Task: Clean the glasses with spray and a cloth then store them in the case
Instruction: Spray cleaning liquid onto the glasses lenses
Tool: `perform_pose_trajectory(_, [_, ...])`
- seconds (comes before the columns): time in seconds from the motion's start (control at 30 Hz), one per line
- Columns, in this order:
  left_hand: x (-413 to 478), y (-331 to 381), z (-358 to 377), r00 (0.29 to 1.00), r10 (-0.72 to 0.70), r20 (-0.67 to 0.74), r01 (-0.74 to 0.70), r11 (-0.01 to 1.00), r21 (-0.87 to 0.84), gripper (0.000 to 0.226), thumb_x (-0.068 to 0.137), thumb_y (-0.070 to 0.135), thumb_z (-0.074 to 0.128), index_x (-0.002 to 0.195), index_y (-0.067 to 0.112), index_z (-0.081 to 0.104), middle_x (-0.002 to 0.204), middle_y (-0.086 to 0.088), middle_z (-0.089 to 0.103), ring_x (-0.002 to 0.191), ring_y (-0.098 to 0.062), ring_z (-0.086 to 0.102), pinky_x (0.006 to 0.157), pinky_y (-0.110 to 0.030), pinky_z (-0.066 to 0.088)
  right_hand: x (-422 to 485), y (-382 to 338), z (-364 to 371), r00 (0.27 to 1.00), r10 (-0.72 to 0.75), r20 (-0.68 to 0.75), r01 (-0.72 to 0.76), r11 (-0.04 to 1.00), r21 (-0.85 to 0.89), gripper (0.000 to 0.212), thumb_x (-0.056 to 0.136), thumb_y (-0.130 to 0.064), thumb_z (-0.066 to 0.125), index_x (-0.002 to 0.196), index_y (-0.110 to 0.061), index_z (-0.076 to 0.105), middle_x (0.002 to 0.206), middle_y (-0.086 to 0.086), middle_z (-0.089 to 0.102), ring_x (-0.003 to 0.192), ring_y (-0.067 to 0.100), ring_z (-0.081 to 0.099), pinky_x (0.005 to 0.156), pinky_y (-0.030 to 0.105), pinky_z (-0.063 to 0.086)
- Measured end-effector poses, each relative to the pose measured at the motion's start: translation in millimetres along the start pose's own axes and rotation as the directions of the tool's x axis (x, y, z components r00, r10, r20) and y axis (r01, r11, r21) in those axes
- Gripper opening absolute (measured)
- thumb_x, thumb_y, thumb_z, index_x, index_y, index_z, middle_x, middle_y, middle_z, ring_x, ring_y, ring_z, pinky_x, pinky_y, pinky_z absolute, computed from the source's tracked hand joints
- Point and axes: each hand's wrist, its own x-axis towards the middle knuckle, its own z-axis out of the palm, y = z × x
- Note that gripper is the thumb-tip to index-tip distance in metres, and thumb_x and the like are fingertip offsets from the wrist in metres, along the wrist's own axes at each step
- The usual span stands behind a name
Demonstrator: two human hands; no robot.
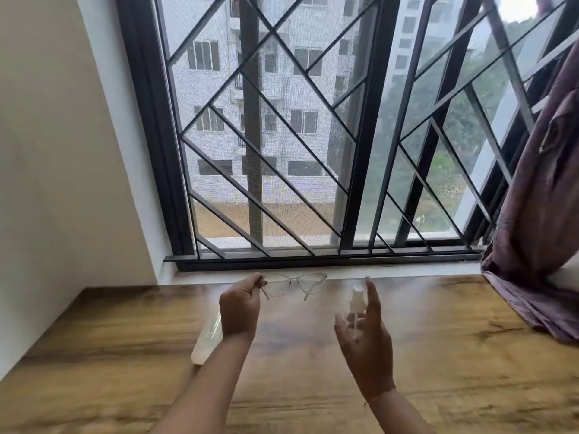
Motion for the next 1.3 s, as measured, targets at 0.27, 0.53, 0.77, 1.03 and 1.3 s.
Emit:
perform_pose_trajectory(0.27, [-3,-7,-3,1.0,-0.004,0.004,0.004,1.0,0.006,0.013,0.07,0.012,0.065,0.078,0.009,0.075,0.067,-0.007,0.073,0.056,-0.017,0.066,0.056,-0.017,0.039,18,83,-15,0.933,0.356,0.055,-0.355,0.934,-0.026,0.044,0.063,-0.016,0.083,0.098,-0.012,0.057,0.082,0.008,0.065,0.077,0.032,0.061,0.065,0.035,0.045])
perform_pose_trajectory(0.53, [-6,-10,-2,0.999,-0.031,0.015,0.032,0.999,-0.02,0.015,0.07,-0.003,0.073,0.081,0.007,0.075,0.07,-0.008,0.074,0.061,-0.004,0.063,0.06,-0.004,0.039,18,114,-28,0.868,0.496,0.002,-0.496,0.868,0.01,0.044,0.058,-0.01,0.085,0.09,-0.011,0.055,0.08,0.011,0.062,0.083,0.034,0.061,0.072,0.036,0.043])
perform_pose_trajectory(0.77, [-10,-13,0,1.0,-0.017,0.015,0.017,0.999,-0.033,0.015,0.069,-0.006,0.073,0.08,0.005,0.075,0.072,-0.005,0.074,0.072,0.001,0.06,0.066,0.007,0.035,9,116,-25,0.918,0.391,-0.06,-0.396,0.908,-0.139,0.086,0.056,-0.038,0.083,0.122,0.003,0.044,0.119,0.025,0.053,0.114,0.037,0.047,0.096,0.043,0.038])
perform_pose_trajectory(1.03, [-20,-21,6,0.999,-0.033,0.028,0.035,0.997,-0.068,0.017,0.068,-0.008,0.073,0.08,0.004,0.074,0.074,-0.006,0.074,0.08,0.004,0.057,0.066,0.005,0.038,17,39,19,0.997,0.08,-0.004,-0.08,0.992,0.098,0.049,0.09,-0.031,0.045,0.125,0.003,0.05,0.129,0.017,0.054,0.124,0.02,0.045,0.107,0.02,0.03])
perform_pose_trajectory(1.3, [-40,-30,14,0.996,-0.052,0.068,0.059,0.993,-0.107,0.024,0.065,-0.01,0.074,0.08,0.008,0.075,0.076,-0.001,0.074,0.082,0.006,0.061,0.07,0.003,0.041,32,39,48,0.58,0.654,0.486,-0.801,0.353,0.483,0.007,0.088,-0.001,0.055,0.094,0.004,0.057,0.081,0.021,0.062,0.072,0.023,0.064,0.053,0.018,0.056])
